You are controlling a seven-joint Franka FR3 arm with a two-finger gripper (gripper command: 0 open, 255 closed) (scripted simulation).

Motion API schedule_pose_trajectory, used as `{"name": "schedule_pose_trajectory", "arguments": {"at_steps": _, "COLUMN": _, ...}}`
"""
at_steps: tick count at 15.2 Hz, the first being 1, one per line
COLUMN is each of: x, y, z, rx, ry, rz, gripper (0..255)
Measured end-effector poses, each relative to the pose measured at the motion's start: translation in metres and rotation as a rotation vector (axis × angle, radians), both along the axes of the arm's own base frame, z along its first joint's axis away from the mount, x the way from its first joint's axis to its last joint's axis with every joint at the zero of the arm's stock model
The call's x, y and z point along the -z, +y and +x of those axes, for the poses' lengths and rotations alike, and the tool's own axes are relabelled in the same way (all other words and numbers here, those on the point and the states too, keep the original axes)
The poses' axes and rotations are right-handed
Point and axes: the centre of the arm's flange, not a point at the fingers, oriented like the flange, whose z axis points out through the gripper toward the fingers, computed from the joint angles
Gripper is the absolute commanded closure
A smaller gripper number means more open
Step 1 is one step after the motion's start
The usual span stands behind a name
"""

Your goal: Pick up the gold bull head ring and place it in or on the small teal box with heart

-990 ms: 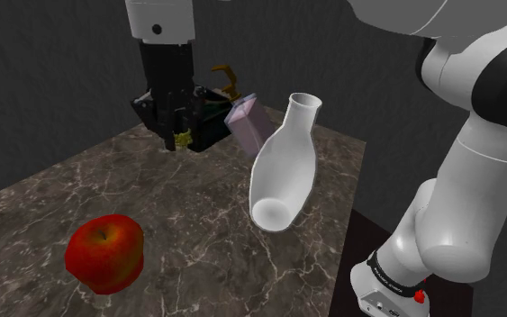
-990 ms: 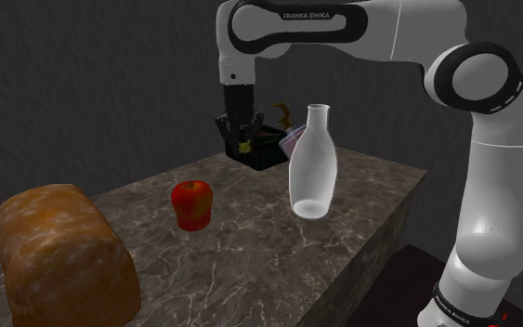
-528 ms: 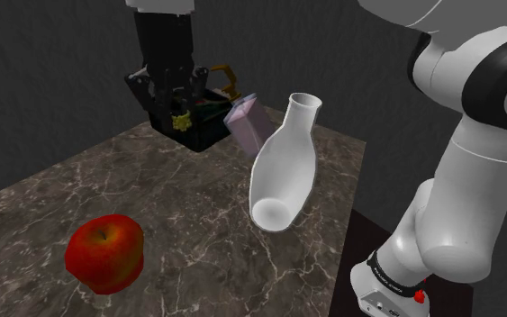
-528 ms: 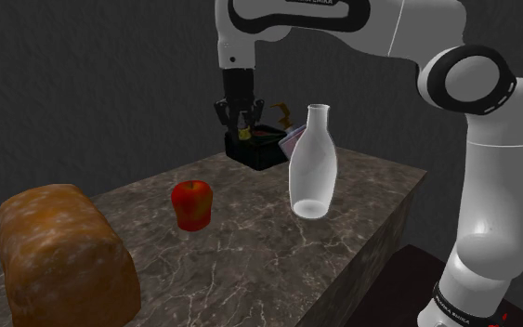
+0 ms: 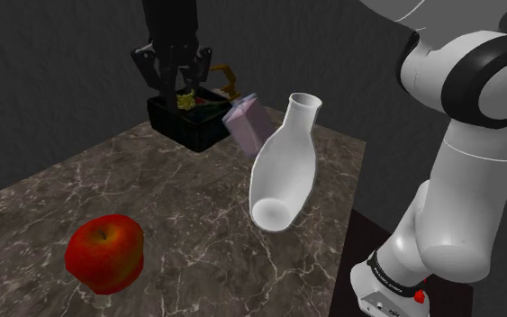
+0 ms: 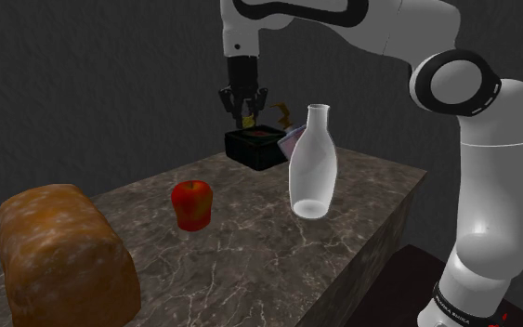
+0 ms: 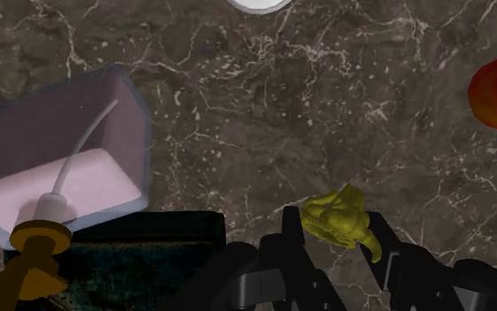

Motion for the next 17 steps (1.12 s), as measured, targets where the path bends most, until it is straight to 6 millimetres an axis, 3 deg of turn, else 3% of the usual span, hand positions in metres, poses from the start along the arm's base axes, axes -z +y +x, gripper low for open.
{"name": "schedule_pose_trajectory", "arguments": {"at_steps": 13, "x": 0.0, "y": -0.136, "z": 0.1, "rx": -0.001, "ry": -0.004, "rz": 0.002, "gripper": 255}}
{"name": "schedule_pose_trajectory", "arguments": {"at_steps": 17, "x": 0.019, "y": -0.148, "z": 0.11, "rx": -0.001, "ry": -0.003, "rz": 0.001, "gripper": 255}}
